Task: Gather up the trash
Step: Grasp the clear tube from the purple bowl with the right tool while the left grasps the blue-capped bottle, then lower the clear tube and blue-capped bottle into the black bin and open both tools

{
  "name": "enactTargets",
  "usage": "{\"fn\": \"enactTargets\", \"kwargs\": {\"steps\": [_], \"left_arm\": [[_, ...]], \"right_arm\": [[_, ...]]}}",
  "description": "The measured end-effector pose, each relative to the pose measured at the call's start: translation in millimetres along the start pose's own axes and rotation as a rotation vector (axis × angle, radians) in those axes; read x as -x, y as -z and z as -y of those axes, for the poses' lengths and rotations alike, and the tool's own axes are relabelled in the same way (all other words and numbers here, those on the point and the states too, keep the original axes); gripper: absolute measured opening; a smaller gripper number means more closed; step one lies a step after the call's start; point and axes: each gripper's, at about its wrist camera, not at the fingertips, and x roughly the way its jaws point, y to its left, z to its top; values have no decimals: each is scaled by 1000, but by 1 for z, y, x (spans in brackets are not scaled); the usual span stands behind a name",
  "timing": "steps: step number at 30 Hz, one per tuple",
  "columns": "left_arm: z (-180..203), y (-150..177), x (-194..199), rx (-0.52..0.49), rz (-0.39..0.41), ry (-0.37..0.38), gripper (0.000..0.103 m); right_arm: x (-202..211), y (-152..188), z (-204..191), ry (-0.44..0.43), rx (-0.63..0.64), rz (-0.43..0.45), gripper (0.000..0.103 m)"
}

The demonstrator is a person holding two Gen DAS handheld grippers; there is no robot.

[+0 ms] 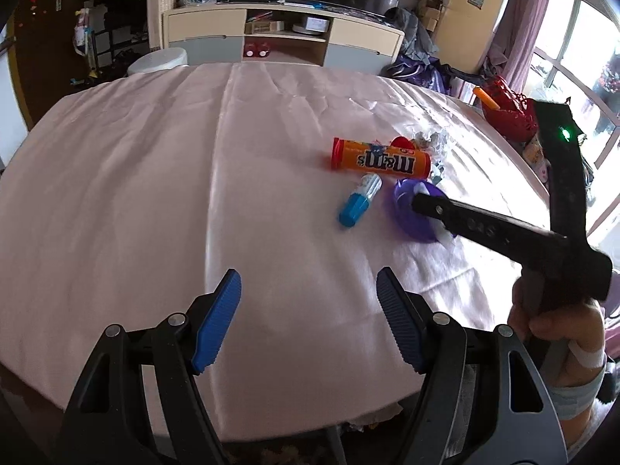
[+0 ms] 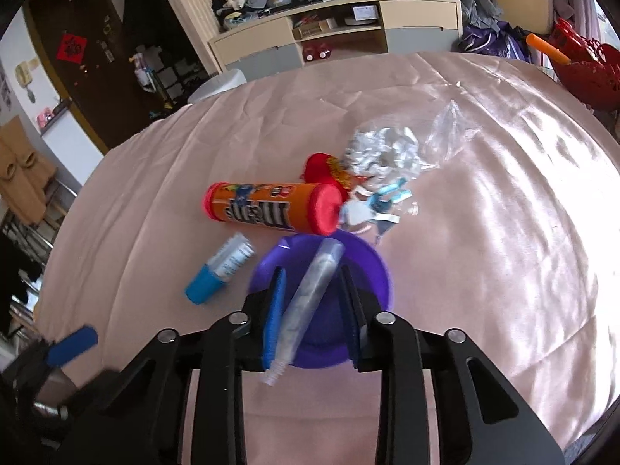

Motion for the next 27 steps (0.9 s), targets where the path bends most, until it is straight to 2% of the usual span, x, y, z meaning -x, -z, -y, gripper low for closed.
{"fn": "enactTargets", "kwargs": {"steps": [1,6,9,11,13,17,21,23,27], "left_arm": [[1,-2,-3,-4,-2,8,68],[9,-17,-26,-39,-25,55,67],[15,-28,-41,-65,-49,81,58],[16,-35,-48,-71,-56,95,44],[18,-42,-57,-80,-65,112,35],[27,-50,-70,-113,-80,141,33],[37,-51,-80,-164,-62,118,31],[40,-50,-81,-184,-48,97,18],[43,-44,-74,-175,-45,91,18]], "right_arm": [[0,0,2,5,6,-1,15],[0,-3,8,12,56,-15,14],[1,-3,6,15,81,-21,14],[1,-2,6,12,83,-21,14],[2,-2,6,3,79,-20,14],[1,-5,5,6,94,-20,14],[2,-1,3,8,116,6,14],[3,1,3,5,120,18,14],[11,0,3,-12,120,34,14]]}}
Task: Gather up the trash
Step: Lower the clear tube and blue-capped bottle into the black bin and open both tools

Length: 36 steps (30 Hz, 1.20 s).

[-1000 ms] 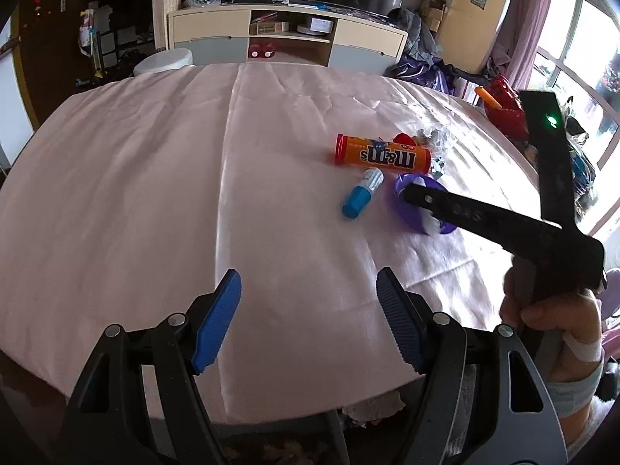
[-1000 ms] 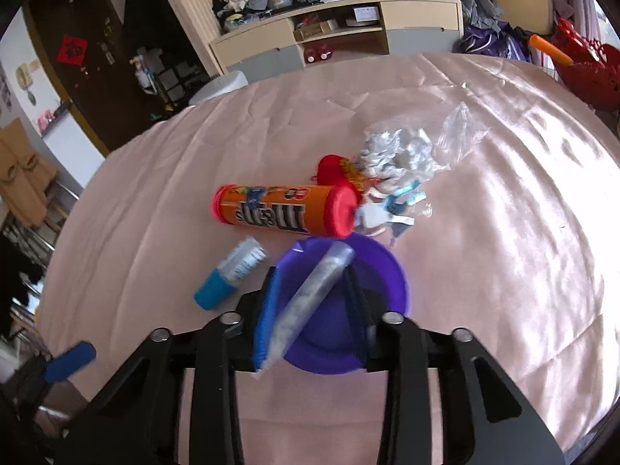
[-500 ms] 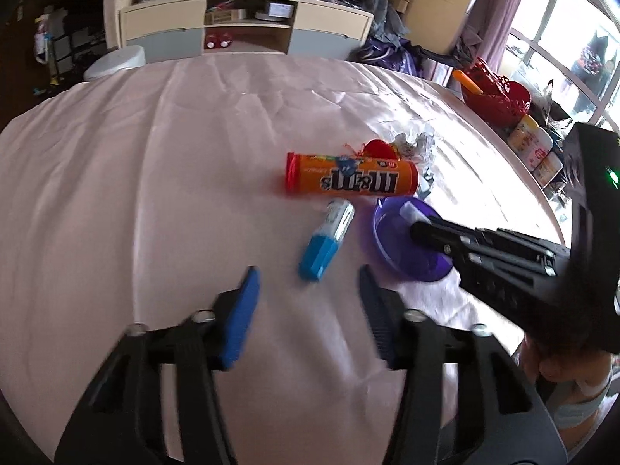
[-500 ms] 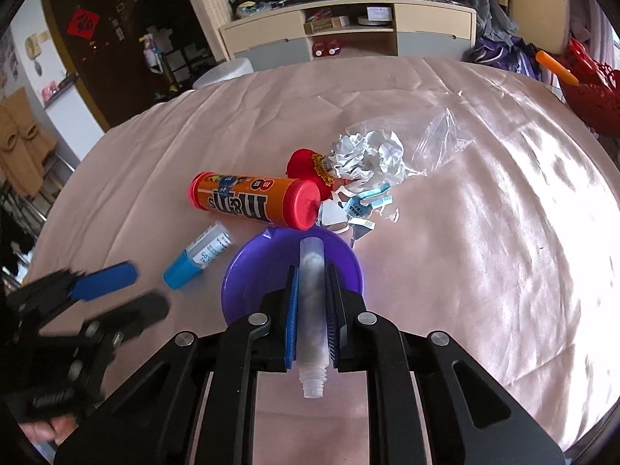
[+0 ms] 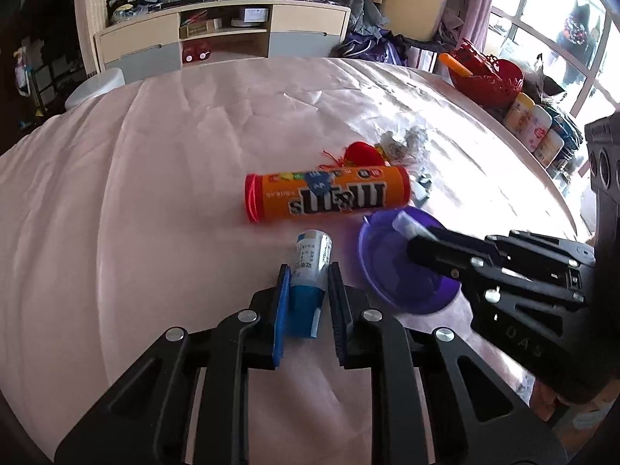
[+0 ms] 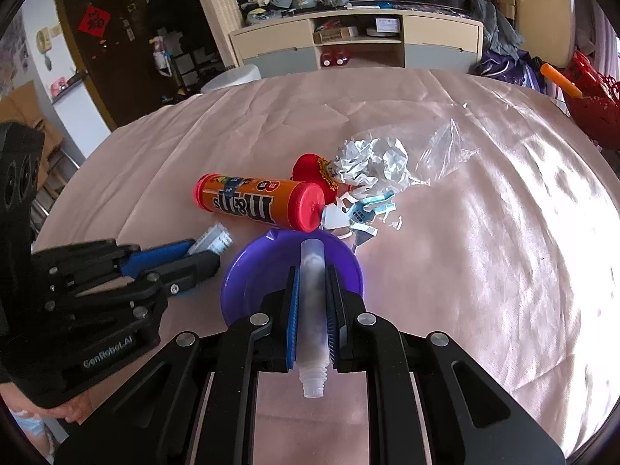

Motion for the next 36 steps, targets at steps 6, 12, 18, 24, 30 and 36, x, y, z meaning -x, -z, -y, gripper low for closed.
{"fn": "enactTargets", "kwargs": {"steps": [6,12,18,24,30,36], "left_arm": [[17,13,49,-3,61,-49,18],[50,37,111,4,127,-48,18],[82,72,155,15,168,-48,18],[97,117,169,67,162,-27,18],[101,156,154,110,100,-3,18],[98,185,130,132,37,15,18]], "right_arm": [[47,7,-5,-2,6,66,14],[108,31,-10,3,32,130,14],[160,64,1,-4,15,166,14],[183,99,11,-6,-11,167,14],[174,135,15,-14,-44,109,14],[145,164,18,-14,-80,20,14]]}}
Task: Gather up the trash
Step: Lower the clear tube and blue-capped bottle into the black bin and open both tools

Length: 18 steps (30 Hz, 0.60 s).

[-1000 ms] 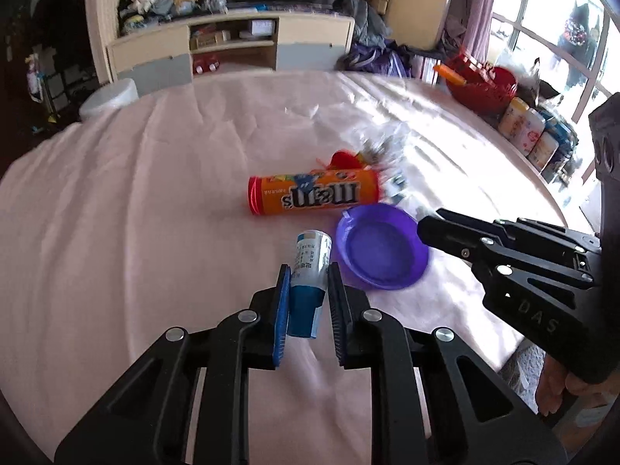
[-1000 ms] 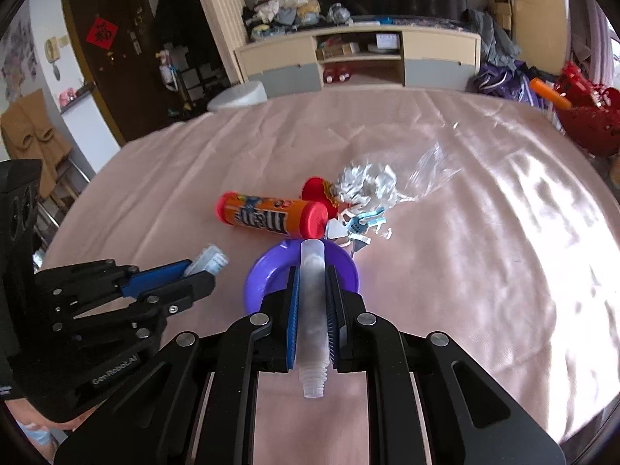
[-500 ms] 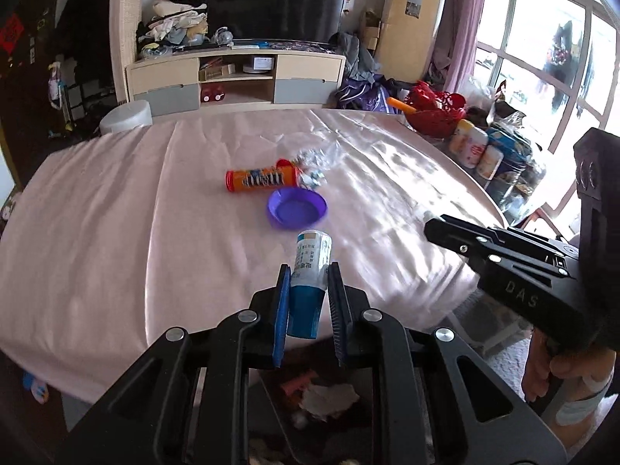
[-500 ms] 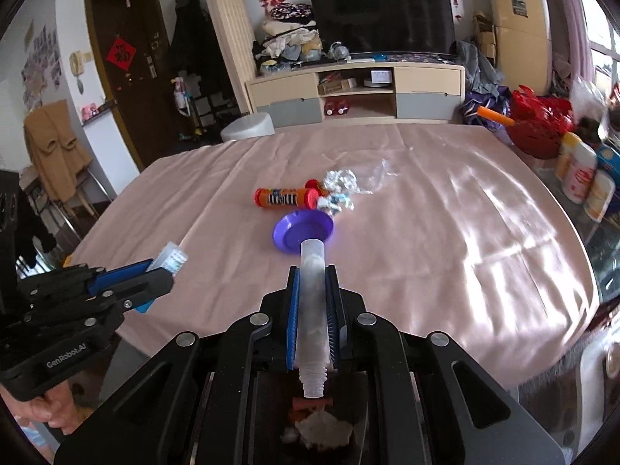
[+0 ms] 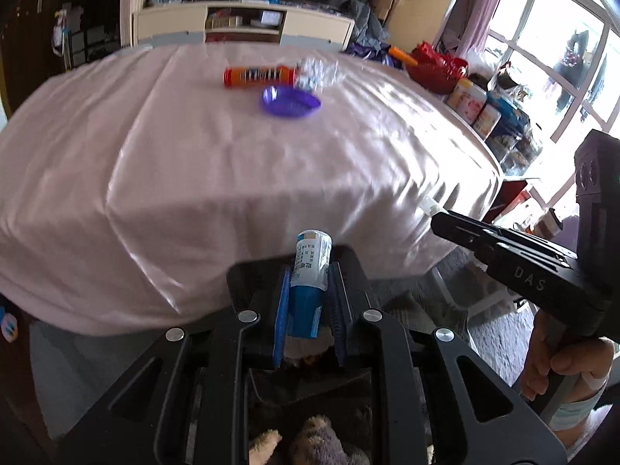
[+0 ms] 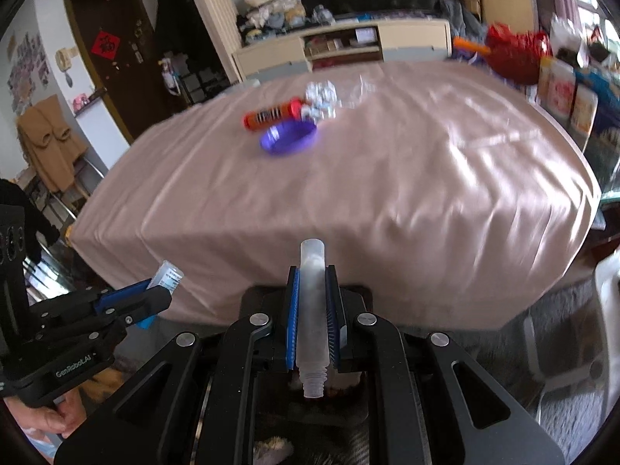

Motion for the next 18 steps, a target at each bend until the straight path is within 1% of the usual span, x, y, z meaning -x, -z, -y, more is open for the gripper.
{"fn": "enactTargets", "kwargs": {"steps": [2,11,14,18], "left_arm": [[-2,5,-9,7,-19,3,18],[-16,29,-58,31,-160,23,18],[-19,33,-68,40,-193,33,18],[-23,33,-70,55,-200,34,18]], "right_arm": [[-12,8,3,5,-13,-33,14],[-66,32,6,-4,-54,-187,14],[-76,38,5,-2,-54,-218,14],[-81,35,5,3,-56,-228,15]]}}
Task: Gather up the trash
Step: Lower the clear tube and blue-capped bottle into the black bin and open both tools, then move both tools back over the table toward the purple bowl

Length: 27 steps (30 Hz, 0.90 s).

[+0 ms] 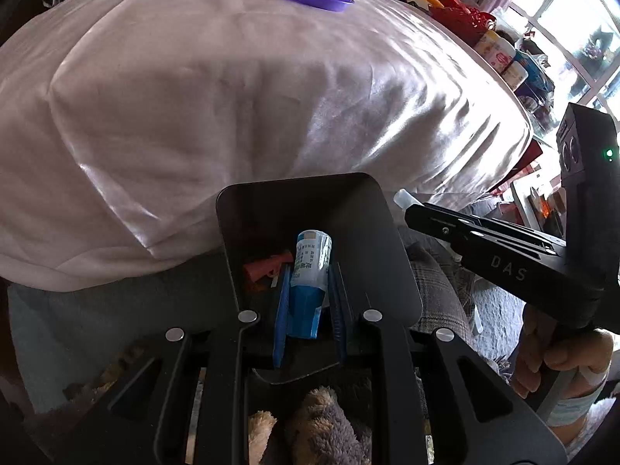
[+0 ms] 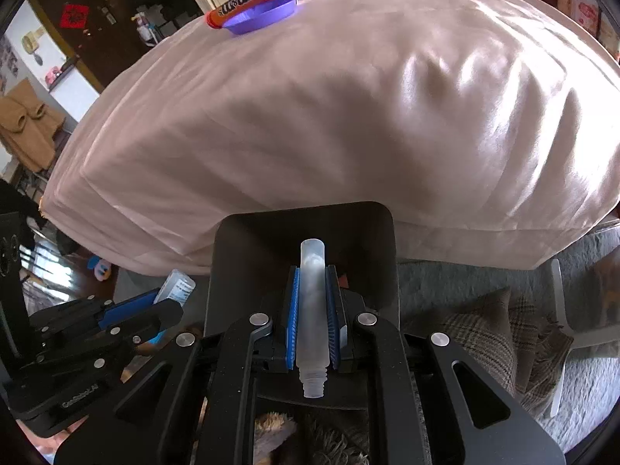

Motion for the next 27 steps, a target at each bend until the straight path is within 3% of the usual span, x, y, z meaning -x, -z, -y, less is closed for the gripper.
{"fn": "enactTargets", "kwargs": {"steps": [7,9,11,15,20,23,27], "left_arm": [[-1,-1,1,0,2,-7,19],[-2,-2,2,5,5,-10,26],[-1,-3,4,7,12,-14,41],[-1,-4,8,2,30,-21,56],[-3,-5,16,4,62,-46,80],[-4,-8,24,4,94,-74,91],[-8,-13,41,15,144,-87,95]], "right_arm": [[7,-7,-2,17,-3,15,17],[8,-8,0,19,-7,21,21],[12,-8,1,22,-11,30,40],[19,-10,3,28,-18,52,52],[33,-16,8,62,-18,110,88],[42,-20,13,64,-27,147,97],[56,-29,19,81,-30,207,97]]}}
